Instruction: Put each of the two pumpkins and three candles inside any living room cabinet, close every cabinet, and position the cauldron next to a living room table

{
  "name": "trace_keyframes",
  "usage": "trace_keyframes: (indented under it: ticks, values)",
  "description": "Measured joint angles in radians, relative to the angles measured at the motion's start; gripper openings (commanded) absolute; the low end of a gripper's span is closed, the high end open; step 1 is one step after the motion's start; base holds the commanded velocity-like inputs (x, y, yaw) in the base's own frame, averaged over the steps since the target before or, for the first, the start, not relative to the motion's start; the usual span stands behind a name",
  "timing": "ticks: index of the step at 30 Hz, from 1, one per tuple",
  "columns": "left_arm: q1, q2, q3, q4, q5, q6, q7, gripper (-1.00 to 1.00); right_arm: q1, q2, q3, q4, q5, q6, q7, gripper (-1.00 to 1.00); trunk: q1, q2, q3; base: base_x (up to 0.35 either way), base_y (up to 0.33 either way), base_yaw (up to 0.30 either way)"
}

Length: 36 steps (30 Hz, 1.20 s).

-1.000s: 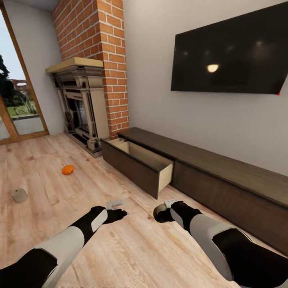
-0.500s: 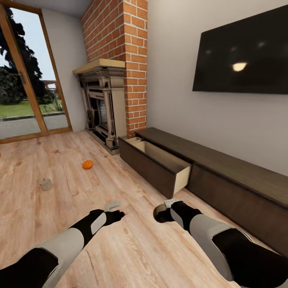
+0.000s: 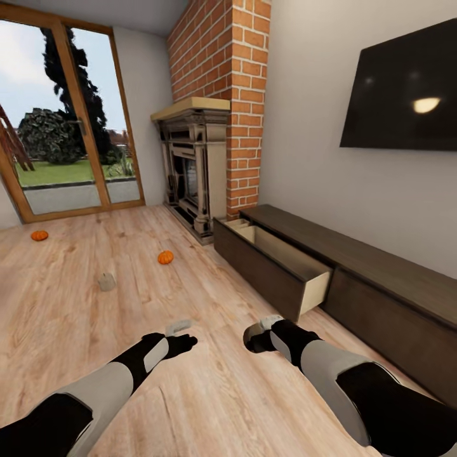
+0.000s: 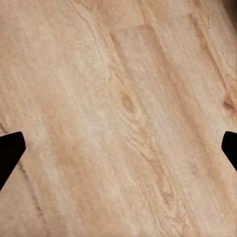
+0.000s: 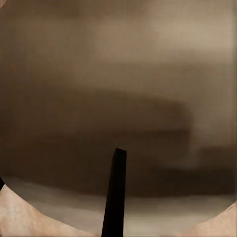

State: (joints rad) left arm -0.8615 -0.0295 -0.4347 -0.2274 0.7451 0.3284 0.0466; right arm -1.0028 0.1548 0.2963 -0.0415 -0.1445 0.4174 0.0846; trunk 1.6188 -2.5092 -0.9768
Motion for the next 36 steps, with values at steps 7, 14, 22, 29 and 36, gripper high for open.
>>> trace_keyframes:
  ticks: [7, 14, 22, 29, 36]
  values:
    - [0.0, 0.0, 0.001, 0.0, 0.0, 0.0, -0.001, 1.0, 0.0, -0.001, 0.001, 0.0, 0.0, -0.001, 0.0, -1.0, 0.0, 0.0, 0.007, 0.028, 0.0, 0.237]
    - [0.0, 0.0, 0.001, 0.0, 0.001, 0.0, -0.001, 1.0, 0.0, -0.001, 0.001, 0.0, 0.0, -0.002, 0.0, -1.0, 0.0, 0.0, 0.014, 0.172, 0.079, 0.233]
    - [0.0, 0.0, 0.001, 0.0, 0.002, 0.0, -0.001, 1.0, 0.0, 0.0, 0.001, 0.0, -0.001, -0.002, 0.0, -1.0, 0.0, 0.0, 0.022, 0.252, 0.175, 0.233]
    - [0.0, 0.0, 0.003, 0.0, 0.002, 0.0, -0.001, 1.0, 0.0, -0.001, 0.001, 0.0, -0.002, -0.002, 0.0, -1.0, 0.0, 0.0, 0.03, 0.257, 0.181, 0.233]
    - [0.0, 0.0, 0.003, 0.0, 0.002, 0.0, -0.001, 1.0, 0.0, -0.001, 0.001, 0.001, -0.002, -0.002, 0.0, -1.0, -0.001, 0.0, 0.037, 0.271, 0.177, 0.233]
